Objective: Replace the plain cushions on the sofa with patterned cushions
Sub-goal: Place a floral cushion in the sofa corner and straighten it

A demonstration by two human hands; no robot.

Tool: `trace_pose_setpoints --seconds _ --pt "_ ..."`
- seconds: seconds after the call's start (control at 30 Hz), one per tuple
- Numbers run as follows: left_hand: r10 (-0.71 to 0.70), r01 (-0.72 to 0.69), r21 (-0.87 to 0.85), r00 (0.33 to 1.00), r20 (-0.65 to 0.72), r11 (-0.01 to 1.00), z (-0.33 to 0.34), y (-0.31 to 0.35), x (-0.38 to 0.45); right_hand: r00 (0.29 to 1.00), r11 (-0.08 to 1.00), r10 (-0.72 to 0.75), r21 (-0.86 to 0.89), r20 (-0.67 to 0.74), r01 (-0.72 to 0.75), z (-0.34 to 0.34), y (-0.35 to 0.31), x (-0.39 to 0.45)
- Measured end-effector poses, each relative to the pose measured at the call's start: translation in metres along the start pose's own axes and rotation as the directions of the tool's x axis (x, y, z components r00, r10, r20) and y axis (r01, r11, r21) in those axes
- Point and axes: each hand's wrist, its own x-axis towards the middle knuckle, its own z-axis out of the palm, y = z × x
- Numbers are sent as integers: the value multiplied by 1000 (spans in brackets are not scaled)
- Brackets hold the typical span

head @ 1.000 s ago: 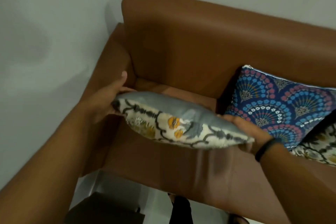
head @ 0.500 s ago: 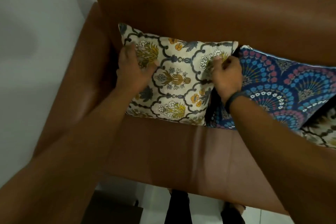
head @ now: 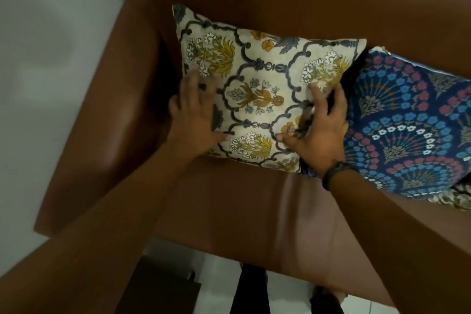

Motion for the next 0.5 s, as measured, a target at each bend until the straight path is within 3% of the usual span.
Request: trace_pose_setpoints --seconds 0.07,0.1,0.17,0.2,0.23,0.3,0.4,0.5 --pt "194 -189 77 980 -53 979 3 18 7 988 988 -147 -29 49 149 11 -10 -1" --pt "192 -187 79 979 -69 979 4 23 11 992 992 -123 -12 39 124 18 -12 1" --pt "-2 -2 -70 998 -65 998 7 18 14 992 973 124 197 -20 -118 33 -7 8" --pt "-136 127 -213 990 -26 969 8 12 15 962 907 272 334 2 -257 36 -2 13" --pt "-248 245 -365 968 41 898 7 6 17 928 820 366 447 69 -357 37 2 17" --pt "-359 385 -569 919 163 727 6 -5 15 895 724 394 530 208 -442 36 0 26" --pt "-389 347 -704 915 108 619 6 -4 1 949 786 264 532 173 -315 27 -12 32" --pt "-525 299 -822 851 0 484 7 1 -32 993 860 72 499 90 -107 1 -40 36"
